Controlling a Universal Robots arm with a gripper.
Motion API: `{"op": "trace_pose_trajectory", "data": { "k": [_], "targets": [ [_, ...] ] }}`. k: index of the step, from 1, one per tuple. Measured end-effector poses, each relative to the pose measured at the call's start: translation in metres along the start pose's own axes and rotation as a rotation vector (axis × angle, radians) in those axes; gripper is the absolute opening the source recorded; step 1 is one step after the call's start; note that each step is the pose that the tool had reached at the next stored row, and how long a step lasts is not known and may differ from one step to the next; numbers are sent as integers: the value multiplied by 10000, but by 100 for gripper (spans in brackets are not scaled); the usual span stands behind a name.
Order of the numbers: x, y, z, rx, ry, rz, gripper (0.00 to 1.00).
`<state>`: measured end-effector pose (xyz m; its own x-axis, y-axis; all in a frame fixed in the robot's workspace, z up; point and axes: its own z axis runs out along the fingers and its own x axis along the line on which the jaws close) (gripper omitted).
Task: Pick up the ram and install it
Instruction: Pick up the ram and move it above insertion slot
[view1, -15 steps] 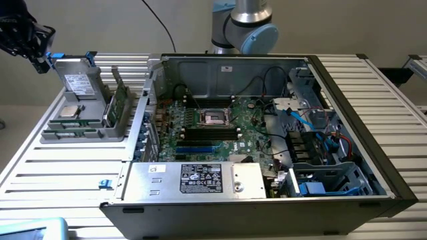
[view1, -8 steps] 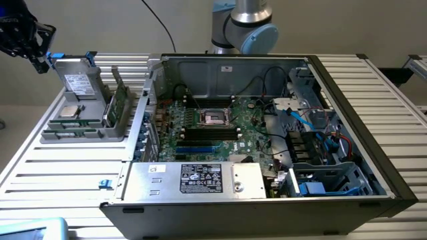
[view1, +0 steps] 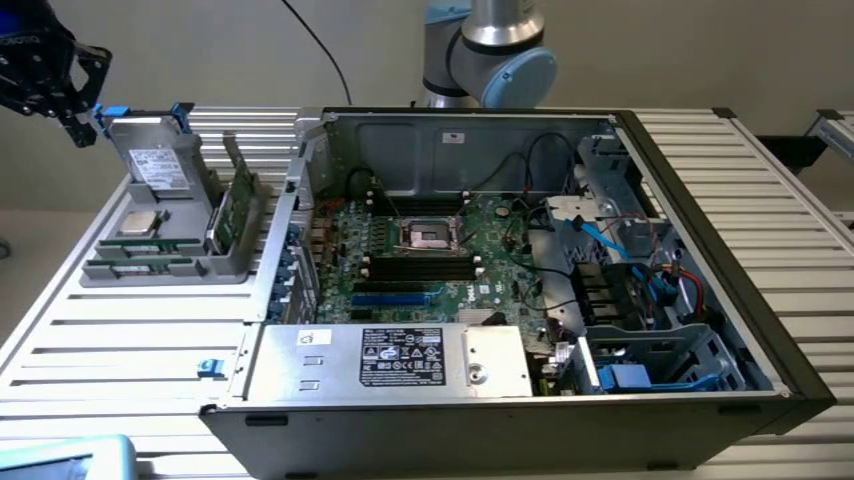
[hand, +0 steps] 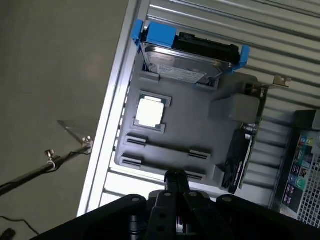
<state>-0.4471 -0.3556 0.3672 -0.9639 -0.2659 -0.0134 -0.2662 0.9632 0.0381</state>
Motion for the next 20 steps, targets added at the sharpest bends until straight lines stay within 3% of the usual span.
{"op": "trace_pose_trajectory", "data": {
  "k": [20],
  "targets": [
    [0, 0, 1, -49, 138, -3633, 11]
  ]
}}
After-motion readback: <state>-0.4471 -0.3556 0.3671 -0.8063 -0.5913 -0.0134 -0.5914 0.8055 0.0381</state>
